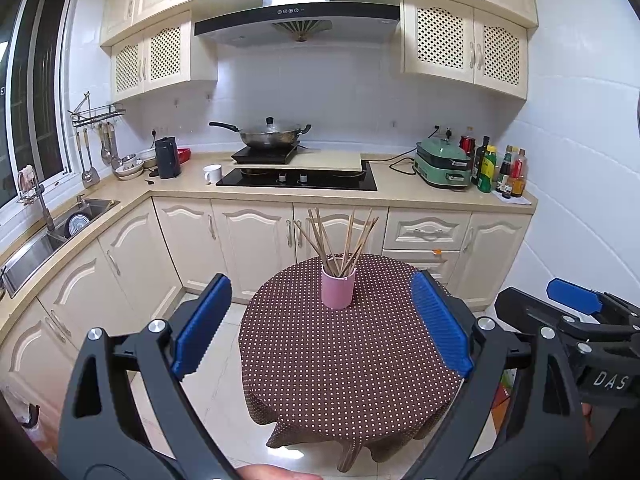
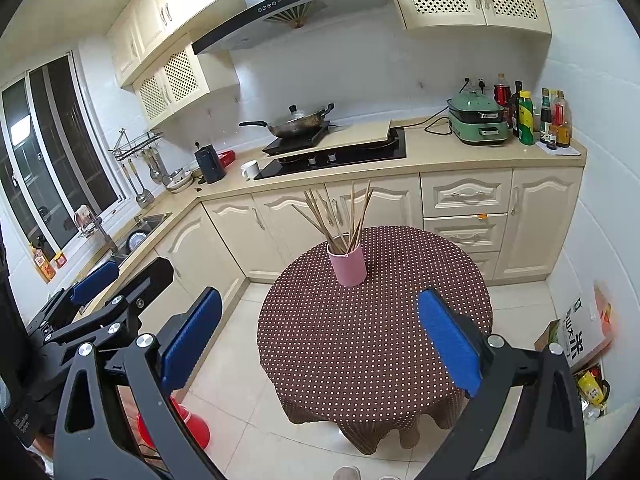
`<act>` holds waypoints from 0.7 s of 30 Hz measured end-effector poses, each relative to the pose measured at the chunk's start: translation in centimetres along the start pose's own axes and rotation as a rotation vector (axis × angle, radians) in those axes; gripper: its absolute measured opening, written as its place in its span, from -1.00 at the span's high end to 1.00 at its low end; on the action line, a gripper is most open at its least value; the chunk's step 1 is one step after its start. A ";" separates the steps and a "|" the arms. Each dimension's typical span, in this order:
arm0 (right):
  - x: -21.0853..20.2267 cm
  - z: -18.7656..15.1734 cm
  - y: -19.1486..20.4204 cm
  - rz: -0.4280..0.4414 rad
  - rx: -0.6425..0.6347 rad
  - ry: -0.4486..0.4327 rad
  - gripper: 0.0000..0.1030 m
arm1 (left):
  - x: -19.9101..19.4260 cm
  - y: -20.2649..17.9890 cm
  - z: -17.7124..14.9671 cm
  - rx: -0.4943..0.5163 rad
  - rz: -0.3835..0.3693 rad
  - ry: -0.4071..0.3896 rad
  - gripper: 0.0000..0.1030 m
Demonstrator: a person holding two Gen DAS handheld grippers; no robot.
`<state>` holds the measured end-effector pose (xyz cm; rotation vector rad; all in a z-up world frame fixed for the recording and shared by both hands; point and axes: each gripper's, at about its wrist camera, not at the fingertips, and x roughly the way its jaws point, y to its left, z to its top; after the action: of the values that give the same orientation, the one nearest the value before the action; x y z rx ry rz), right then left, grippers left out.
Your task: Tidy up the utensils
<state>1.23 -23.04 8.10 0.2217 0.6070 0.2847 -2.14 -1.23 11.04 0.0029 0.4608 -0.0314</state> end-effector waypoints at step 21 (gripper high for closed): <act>0.4 0.0 -0.2 0.000 0.000 0.003 -0.84 | 0.1 -0.1 -0.3 0.010 -0.001 0.003 -0.75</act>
<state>1.64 -23.12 7.84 0.2213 0.6102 0.2855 -2.23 -1.38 10.74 0.0121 0.4633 -0.0342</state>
